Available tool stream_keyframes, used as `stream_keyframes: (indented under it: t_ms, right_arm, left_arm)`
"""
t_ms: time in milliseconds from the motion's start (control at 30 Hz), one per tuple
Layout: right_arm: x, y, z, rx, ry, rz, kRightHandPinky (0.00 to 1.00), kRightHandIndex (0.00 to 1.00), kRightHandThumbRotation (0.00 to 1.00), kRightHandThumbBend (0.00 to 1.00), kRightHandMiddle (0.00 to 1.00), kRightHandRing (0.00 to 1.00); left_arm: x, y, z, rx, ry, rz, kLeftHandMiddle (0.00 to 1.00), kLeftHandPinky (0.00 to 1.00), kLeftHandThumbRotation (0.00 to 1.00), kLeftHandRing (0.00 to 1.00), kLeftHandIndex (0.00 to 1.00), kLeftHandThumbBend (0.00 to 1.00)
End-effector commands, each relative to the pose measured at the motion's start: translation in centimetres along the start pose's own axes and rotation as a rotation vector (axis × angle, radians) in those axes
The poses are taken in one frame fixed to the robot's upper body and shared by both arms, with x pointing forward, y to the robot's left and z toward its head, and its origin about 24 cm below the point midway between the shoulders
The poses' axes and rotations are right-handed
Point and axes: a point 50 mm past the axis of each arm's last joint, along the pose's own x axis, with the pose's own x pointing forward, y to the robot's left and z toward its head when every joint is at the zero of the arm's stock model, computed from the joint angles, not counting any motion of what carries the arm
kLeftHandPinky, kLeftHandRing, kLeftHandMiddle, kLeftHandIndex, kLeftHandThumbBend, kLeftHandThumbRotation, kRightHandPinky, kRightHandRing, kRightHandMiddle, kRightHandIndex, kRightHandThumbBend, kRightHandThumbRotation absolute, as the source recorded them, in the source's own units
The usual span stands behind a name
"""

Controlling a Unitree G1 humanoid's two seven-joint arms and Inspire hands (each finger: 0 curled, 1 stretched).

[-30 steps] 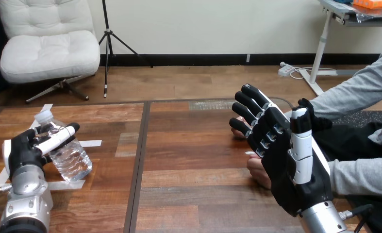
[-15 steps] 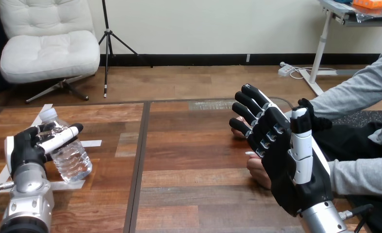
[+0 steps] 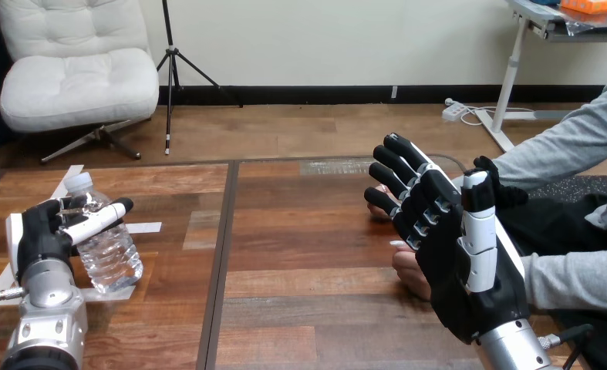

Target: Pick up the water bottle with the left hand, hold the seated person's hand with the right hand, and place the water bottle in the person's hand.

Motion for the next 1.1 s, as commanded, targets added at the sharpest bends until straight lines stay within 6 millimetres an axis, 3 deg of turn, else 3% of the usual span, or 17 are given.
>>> stream_keyframes:
  t_ms: [0,1067]
  right_arm:
    - [1.0,0.3,1.9,-0.027,-0.097,0.024,0.91,0.91,1.0,0.78,0.93,0.94]
    - [1.1,0.3,1.8,-0.018,-0.095,0.024,0.91,0.91,1.0,0.77,0.93,0.95]
  left_arm:
    - [0.3,0.0,3.3,0.017,-0.153,0.027,0.48,0.38,0.0,0.43,0.5,0.7]
    - [-0.8,-0.3,3.5,0.114,-0.368,0.07,0.5,0.43,0.0,0.46,0.49,0.73]
